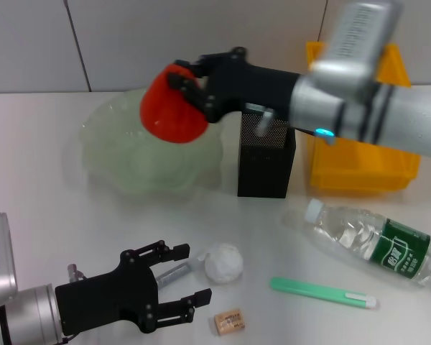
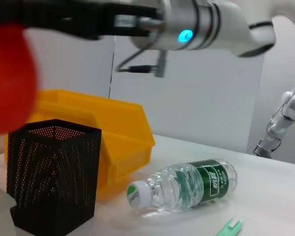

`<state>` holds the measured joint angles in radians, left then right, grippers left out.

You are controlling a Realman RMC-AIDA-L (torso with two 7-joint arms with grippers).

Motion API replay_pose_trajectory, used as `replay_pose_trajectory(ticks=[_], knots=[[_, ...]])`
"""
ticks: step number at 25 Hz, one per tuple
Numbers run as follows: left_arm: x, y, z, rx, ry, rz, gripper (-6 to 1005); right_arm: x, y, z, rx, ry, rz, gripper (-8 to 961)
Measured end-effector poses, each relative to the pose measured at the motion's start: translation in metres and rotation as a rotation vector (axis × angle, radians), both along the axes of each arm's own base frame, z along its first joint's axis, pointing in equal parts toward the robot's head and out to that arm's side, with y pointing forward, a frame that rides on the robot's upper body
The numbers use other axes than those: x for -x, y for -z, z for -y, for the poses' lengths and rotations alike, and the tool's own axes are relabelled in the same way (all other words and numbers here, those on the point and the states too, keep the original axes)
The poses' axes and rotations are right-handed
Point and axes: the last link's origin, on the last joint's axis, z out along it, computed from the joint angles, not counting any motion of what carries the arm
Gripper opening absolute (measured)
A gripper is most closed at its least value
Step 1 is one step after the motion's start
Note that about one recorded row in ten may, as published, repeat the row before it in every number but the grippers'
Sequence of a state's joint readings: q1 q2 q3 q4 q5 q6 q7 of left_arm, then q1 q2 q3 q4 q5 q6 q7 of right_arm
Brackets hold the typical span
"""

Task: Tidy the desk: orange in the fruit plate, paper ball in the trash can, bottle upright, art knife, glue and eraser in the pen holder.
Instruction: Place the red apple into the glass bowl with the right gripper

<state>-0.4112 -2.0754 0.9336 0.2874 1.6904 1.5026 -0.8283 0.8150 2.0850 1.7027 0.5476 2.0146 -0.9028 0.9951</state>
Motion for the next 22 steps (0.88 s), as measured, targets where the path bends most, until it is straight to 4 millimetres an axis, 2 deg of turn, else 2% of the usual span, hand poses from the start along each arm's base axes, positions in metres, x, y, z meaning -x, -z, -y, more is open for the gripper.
replay_pose_trajectory(ticks=[1, 5, 10, 22], knots=[[0.0, 0.0, 0.0, 0.001, -0.001, 0.0, 798, 0.0, 0.0, 0.0, 0.0, 0.0, 0.0, 145], [0.0, 0.0, 0.001, 0.001, -0.001, 0.001, 798, 0.021, 0.016, -0.012, -0.071, -0.002, 0.112, 144], [0.0, 0.001, 0.001, 0.003, 0.0, 0.004, 797, 0.032, 0.019, -0.016, -0.094, -0.021, 0.142, 144], [-0.003, 0.0, 0.0, 0.006, 0.012, 0.012, 797, 0.043, 0.028, -0.021, -0.143, -0.042, 0.23, 144]])
